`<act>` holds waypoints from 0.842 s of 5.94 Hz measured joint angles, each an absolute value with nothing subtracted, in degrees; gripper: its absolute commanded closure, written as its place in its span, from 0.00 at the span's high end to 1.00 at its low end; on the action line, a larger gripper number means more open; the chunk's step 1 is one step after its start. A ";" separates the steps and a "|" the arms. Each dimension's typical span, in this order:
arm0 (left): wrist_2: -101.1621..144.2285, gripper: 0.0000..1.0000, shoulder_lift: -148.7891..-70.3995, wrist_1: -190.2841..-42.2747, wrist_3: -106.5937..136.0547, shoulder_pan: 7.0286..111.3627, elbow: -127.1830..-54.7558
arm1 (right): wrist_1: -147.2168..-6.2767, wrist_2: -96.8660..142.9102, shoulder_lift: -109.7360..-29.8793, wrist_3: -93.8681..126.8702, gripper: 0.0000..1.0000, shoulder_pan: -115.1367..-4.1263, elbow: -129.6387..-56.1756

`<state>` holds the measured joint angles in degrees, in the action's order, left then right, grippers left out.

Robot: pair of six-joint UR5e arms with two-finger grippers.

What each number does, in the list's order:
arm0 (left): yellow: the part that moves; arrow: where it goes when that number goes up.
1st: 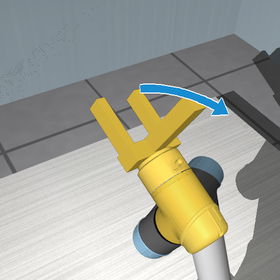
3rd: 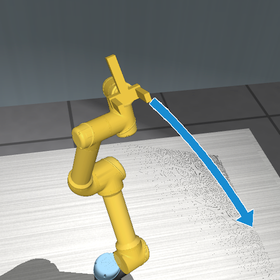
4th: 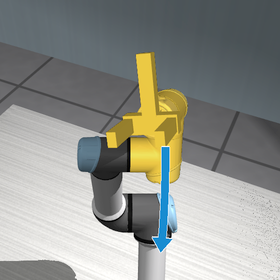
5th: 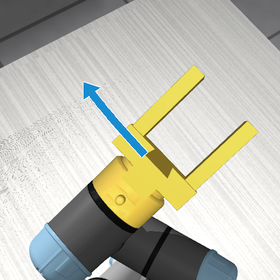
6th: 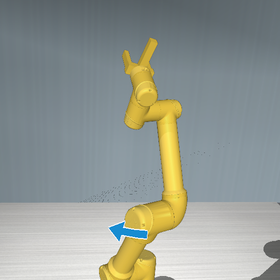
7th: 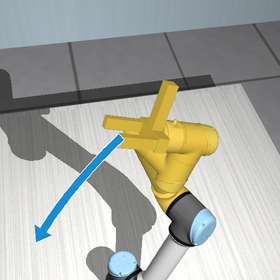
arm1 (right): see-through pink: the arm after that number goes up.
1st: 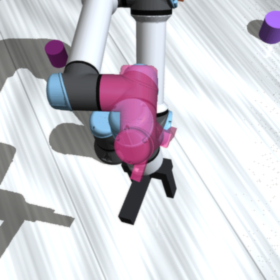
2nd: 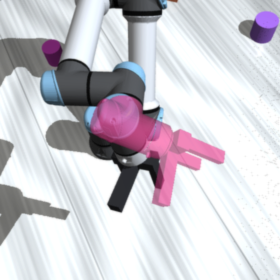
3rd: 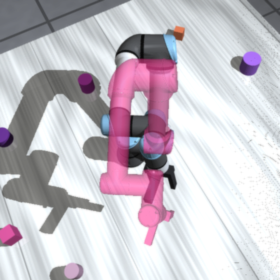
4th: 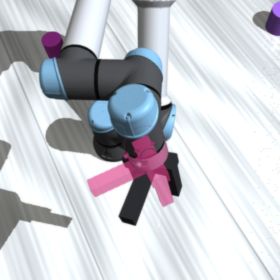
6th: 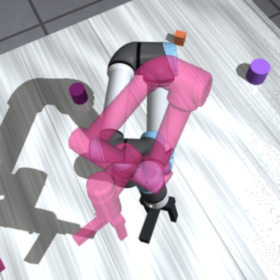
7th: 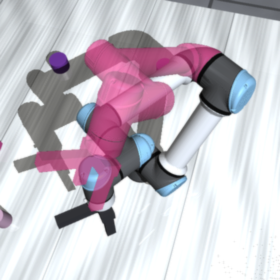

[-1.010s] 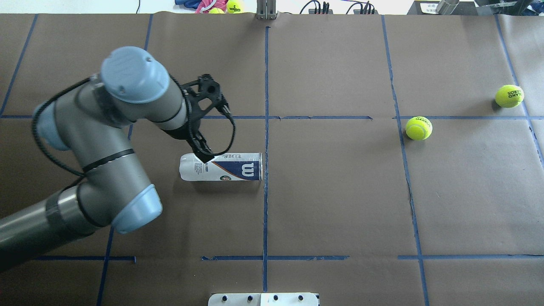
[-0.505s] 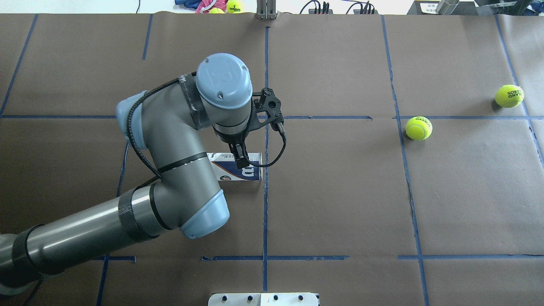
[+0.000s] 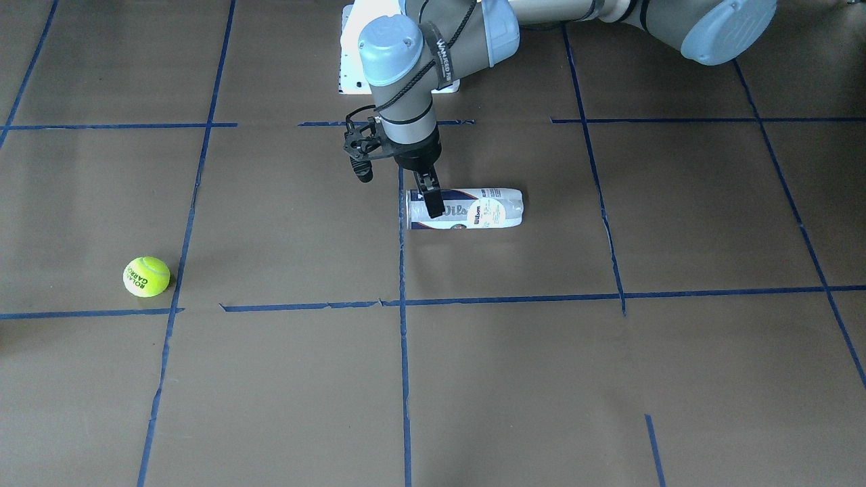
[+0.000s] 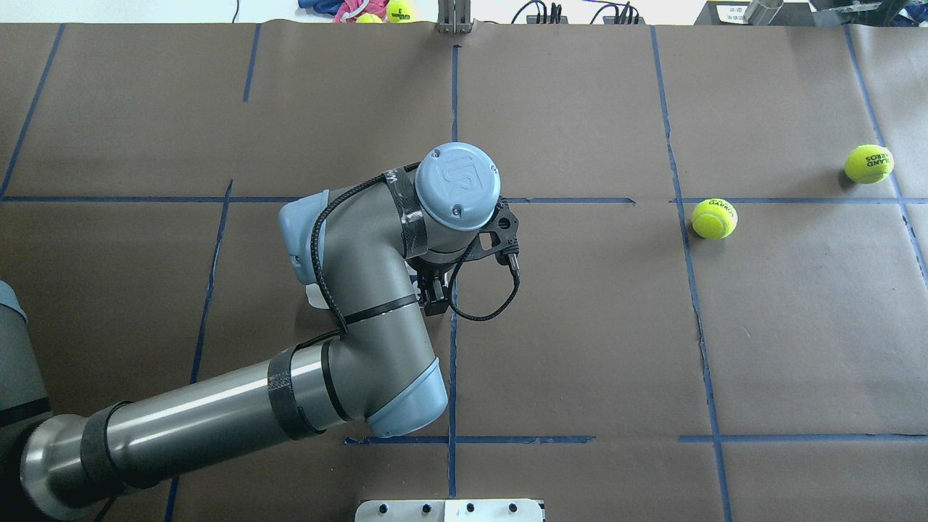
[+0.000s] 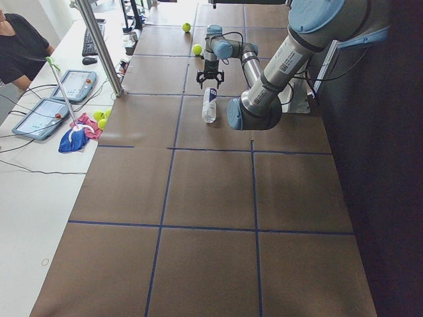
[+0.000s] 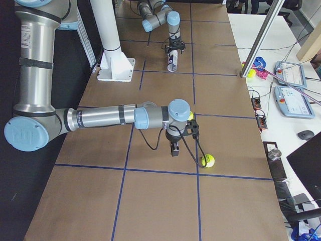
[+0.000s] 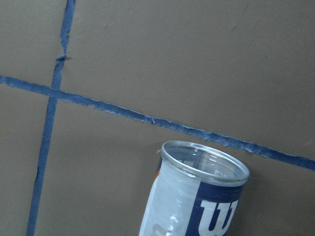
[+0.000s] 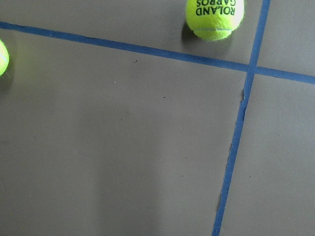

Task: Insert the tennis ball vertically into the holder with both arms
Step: 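Grasp the can's open end with the left gripper and lift it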

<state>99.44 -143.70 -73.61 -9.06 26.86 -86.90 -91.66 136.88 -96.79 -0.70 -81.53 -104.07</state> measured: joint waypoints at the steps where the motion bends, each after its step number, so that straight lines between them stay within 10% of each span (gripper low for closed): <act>1: 97.57 1.00 -144.18 -73.57 -9.88 26.18 -86.05 | -91.67 136.91 -96.83 -0.70 1.00 -81.51 -103.99; 5: 93.17 1.00 -145.04 -73.95 -10.04 22.72 -84.29 | -91.74 137.00 -96.86 -0.66 1.00 -81.47 -103.80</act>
